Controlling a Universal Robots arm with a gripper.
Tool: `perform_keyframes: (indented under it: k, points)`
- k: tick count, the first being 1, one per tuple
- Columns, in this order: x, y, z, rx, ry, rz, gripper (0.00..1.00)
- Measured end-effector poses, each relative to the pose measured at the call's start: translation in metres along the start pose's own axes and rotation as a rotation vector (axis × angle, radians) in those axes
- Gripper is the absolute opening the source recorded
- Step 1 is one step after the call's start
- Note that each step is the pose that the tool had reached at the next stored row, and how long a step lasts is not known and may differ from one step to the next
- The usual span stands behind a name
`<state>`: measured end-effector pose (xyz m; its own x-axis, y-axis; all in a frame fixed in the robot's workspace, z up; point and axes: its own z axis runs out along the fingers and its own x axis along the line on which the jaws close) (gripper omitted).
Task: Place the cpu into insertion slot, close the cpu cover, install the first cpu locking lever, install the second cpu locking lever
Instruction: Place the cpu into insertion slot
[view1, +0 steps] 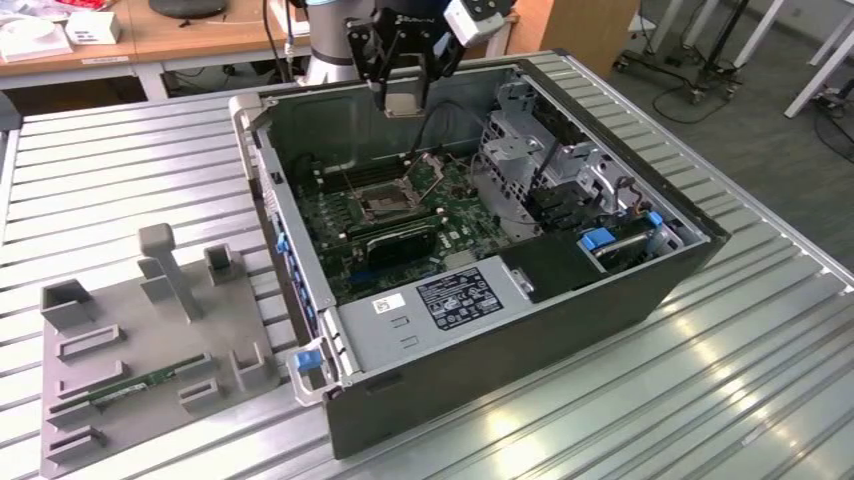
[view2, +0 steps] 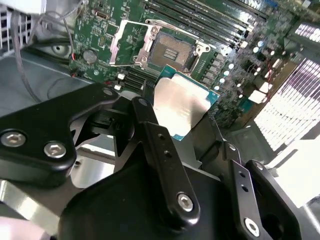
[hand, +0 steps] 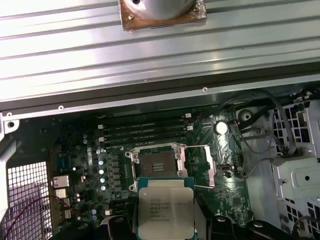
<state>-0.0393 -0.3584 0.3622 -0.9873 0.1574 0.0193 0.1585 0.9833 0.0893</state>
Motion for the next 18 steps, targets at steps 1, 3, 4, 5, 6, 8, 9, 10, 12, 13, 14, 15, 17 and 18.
perform_keyframes:
  k: [1, 3, 4, 5, 6, 8, 9, 10, 12, 13, 14, 15, 17, 18]
  points:
    - [0.0000, 0.0000, 0.0001, -0.0003, -0.0014, 0.016, 0.54]
    - [0.0000, 0.0000, 0.0003, -0.0009, -0.0043, 0.048, 0.54]
    - [0.0000, 0.0000, 0.0004, -0.0013, -0.0057, 0.064, 0.54]
    - [0.0000, 0.0000, 0.0004, -0.0015, -0.0071, 0.080, 0.54]
    - [0.0000, 0.0000, 0.0005, -0.0018, -0.0086, 0.096, 0.54]
    - [0.0000, 0.0000, 0.0006, -0.0024, -0.0113, 0.127, 0.54]
    - [0.0000, -0.0001, 0.0007, -0.0027, -0.0127, 0.142, 0.54]
    - [0.0000, -0.0001, 0.0007, -0.0030, -0.0141, 0.158, 0.54]
    - [0.0000, -0.0001, 0.0009, -0.0036, -0.0170, 0.189, 0.54]
    - [0.0000, -0.0001, 0.0011, -0.0039, -0.0183, 0.204, 0.54]
    - [0.0000, -0.0001, 0.0011, -0.0041, -0.0195, 0.218, 0.54]
    - [0.0000, -0.0001, 0.0013, -0.0045, -0.0208, 0.231, 0.54]
    - [0.0000, -0.0001, 0.0015, -0.0049, -0.0231, 0.258, 0.54]
    - [0.0000, -0.0001, 0.0016, -0.0052, -0.0243, 0.271, 0.54]
